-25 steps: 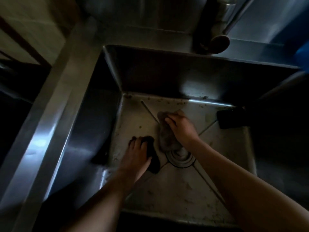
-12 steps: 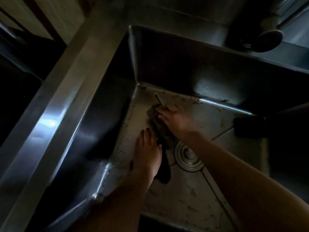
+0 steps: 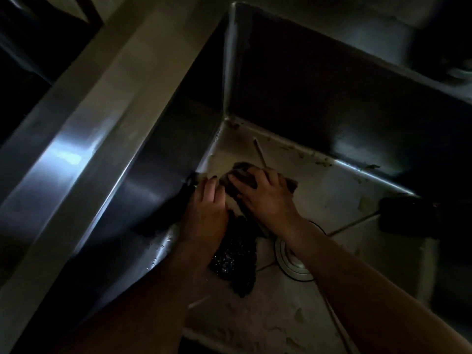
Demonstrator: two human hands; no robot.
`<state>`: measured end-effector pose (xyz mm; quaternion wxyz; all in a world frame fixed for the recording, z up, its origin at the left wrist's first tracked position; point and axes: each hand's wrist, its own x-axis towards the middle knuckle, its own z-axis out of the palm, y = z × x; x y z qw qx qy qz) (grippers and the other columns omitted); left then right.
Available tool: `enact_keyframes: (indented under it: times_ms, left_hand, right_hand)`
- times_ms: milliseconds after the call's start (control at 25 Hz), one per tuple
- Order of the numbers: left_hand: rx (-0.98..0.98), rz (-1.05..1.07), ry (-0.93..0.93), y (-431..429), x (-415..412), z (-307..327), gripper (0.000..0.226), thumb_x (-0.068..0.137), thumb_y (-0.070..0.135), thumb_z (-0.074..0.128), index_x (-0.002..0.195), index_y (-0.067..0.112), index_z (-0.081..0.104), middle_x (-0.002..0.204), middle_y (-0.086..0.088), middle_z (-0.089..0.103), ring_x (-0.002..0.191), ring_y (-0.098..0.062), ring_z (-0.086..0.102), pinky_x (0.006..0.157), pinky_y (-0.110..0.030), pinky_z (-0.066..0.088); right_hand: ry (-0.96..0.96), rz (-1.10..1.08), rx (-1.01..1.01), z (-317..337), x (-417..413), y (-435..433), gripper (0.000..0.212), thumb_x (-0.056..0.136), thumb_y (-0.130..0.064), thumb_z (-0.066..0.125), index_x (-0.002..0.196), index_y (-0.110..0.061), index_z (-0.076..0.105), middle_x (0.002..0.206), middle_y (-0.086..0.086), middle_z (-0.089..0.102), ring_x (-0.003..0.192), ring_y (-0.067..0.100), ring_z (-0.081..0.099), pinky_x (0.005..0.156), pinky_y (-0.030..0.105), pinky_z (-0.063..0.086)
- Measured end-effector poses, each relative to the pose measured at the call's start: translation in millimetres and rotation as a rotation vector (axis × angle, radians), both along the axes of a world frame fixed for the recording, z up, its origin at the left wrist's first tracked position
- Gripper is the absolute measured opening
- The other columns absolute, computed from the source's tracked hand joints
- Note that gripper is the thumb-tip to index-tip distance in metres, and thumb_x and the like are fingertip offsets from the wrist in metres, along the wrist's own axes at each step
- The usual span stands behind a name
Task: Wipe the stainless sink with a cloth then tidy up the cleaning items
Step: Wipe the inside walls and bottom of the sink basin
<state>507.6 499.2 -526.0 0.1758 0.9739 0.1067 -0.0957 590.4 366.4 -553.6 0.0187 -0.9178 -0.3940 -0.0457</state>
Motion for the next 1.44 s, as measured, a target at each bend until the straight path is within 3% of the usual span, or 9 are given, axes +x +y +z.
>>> enact_keyframes:
  times_ms: [120,280,440,560,760,960,1080,1200,1440]
  left_hand:
    - [-0.009,-0.029,-0.010,0,0,-1,0.043,0.066,-0.002,0.069,0.107,-0.011,0.060,0.115,-0.028,0.060,0.104,-0.045,0.057,0.087,-0.048,0.049]
    - [0.120,-0.141,-0.057,9,15,1,0.030,0.066,0.005,0.069,0.096,0.001,0.066,0.110,-0.019,0.065,0.095,-0.037,0.063,0.072,-0.037,0.055]
    - [0.158,-0.224,0.095,14,40,-4,0.049,0.094,0.022,0.038,0.141,0.011,0.026,0.153,-0.009,0.018,0.138,-0.026,0.021,0.106,-0.037,0.031]
    - [0.095,-0.232,0.251,11,40,-6,0.056,0.097,0.027,0.033,0.145,0.013,0.009,0.156,-0.005,-0.003,0.142,-0.025,0.001,0.114,-0.037,0.017]
    - [-0.013,-0.223,0.377,18,45,-3,0.056,0.097,0.015,0.032,0.146,0.016,0.006,0.156,0.000,-0.011,0.143,-0.024,-0.008,0.115,-0.043,0.016]
    - [-0.138,-0.198,0.382,22,42,-3,0.055,0.097,0.016,0.029,0.146,0.020,0.005,0.156,0.001,-0.008,0.142,-0.025,-0.011,0.116,-0.041,0.012]
    - [0.000,-0.263,0.362,19,42,-5,0.067,0.095,0.017,0.040,0.146,0.014,-0.004,0.156,-0.004,-0.009,0.142,-0.028,-0.011,0.117,-0.040,0.005]
    - [0.104,-0.262,0.379,16,42,-4,0.072,0.096,0.018,0.043,0.144,0.010,-0.010,0.154,-0.008,-0.017,0.142,-0.028,-0.013,0.117,-0.037,0.001]
    - [0.079,-0.311,0.410,21,44,3,0.069,0.096,0.013,0.040,0.145,0.011,-0.007,0.154,-0.008,-0.019,0.141,-0.029,-0.014,0.117,-0.036,0.002]
  right_hand:
    - [0.025,-0.011,0.055,-3,8,8,0.038,0.076,-0.037,0.066,0.113,-0.030,0.065,0.107,0.012,0.065,0.087,0.035,0.062,0.074,0.041,0.050]
    - [0.086,-0.140,0.070,-3,38,27,0.037,0.082,-0.037,0.058,0.117,-0.026,0.063,0.114,0.017,0.062,0.093,0.042,0.058,0.077,0.047,0.048]
    - [0.139,-0.307,0.007,-5,61,30,0.047,0.090,-0.038,0.049,0.134,-0.022,0.047,0.128,0.016,0.049,0.111,0.041,0.044,0.088,0.049,0.039]
    - [0.098,-0.354,0.053,-3,51,5,0.046,0.088,-0.033,0.055,0.130,-0.015,0.051,0.119,0.020,0.054,0.105,0.043,0.049,0.084,0.048,0.042]
    - [-0.009,-0.332,0.096,-6,9,-16,0.040,0.076,-0.024,0.071,0.113,-0.009,0.065,0.098,0.021,0.063,0.082,0.042,0.060,0.069,0.044,0.050]
    - [-0.085,-0.160,0.104,-3,22,29,0.037,0.077,-0.034,0.049,0.105,-0.021,0.070,0.089,0.009,0.067,0.071,0.034,0.061,0.061,0.034,0.051]
    - [0.006,-0.150,0.051,-4,43,52,0.037,0.080,-0.032,0.061,0.116,-0.022,0.064,0.106,0.010,0.064,0.088,0.036,0.059,0.075,0.039,0.049]
    - [0.117,-0.108,-0.042,-4,73,67,0.041,0.093,-0.031,0.042,0.133,-0.023,0.046,0.135,0.010,0.044,0.114,0.038,0.041,0.091,0.045,0.034]
    - [0.108,-0.327,-0.048,-3,73,40,0.041,0.095,-0.031,0.035,0.132,-0.017,0.045,0.127,0.018,0.045,0.110,0.038,0.041,0.089,0.046,0.035]
